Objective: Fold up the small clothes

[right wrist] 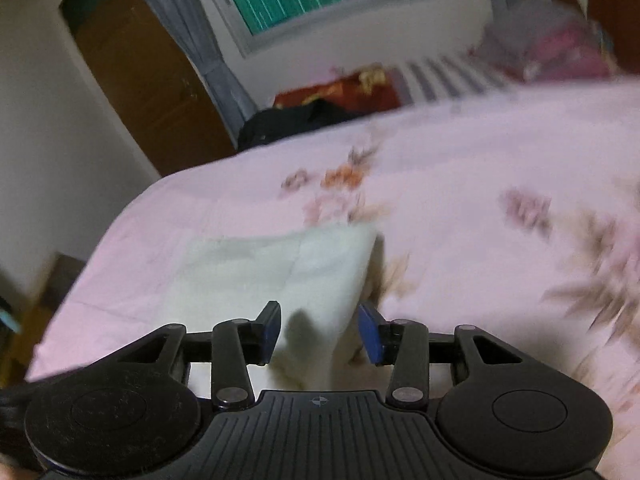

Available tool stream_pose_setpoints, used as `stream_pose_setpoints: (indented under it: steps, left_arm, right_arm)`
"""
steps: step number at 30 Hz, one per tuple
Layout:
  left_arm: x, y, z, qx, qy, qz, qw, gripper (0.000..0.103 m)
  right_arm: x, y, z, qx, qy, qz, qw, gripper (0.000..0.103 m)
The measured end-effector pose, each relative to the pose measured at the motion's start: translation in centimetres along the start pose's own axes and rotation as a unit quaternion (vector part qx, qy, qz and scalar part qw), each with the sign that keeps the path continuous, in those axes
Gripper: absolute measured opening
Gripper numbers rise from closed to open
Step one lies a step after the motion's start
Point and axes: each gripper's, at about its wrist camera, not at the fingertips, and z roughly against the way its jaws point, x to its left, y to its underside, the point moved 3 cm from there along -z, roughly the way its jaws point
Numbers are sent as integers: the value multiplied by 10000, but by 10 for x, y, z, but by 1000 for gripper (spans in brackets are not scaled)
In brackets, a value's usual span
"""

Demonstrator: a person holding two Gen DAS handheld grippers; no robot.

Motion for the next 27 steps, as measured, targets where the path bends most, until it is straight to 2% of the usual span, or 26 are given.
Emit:
stream_pose_setpoints:
  steps: [3, 4, 5, 10, 13, 17, 20, 27]
  left_arm:
    - [-11, -9, -12, 2, 111, -106, 9999, 42]
    - [-14, -11, -18, 25, 120, -173, 9998, 40]
    - [-17, -12, -25, 50, 104, -236, 9997, 38]
    - [-18, -8, -53, 359, 31, -139, 9993, 38]
    - [-16, -4, -57, 379, 67, -113, 9992, 41]
    - [-16, -6, -52, 418, 67, -158, 9990, 40]
    - [-17, -4, -42, 433, 68, -216, 9988, 42]
    - [-23, 6, -22, 518, -28, -403, 9978, 43]
  right_arm:
    - [15, -8, -2, -134, -14, 295, 9995, 42]
    - [22, -9, -7, -116, -19, 412, 9991, 40]
    - [27, -8, -11, -95, -6, 518, 9986, 33]
    - [31, 3, -52, 209, 286, 652, 9972, 31]
    - [22, 13, -74, 388, 775, 908, 9921, 31]
    - [12, 12, -84, 419, 844, 629, 9936, 31]
    - [14, 9, -75, 380, 793, 625, 9942, 31]
    - [29, 21, -18, -57, 628, 706, 9955, 31]
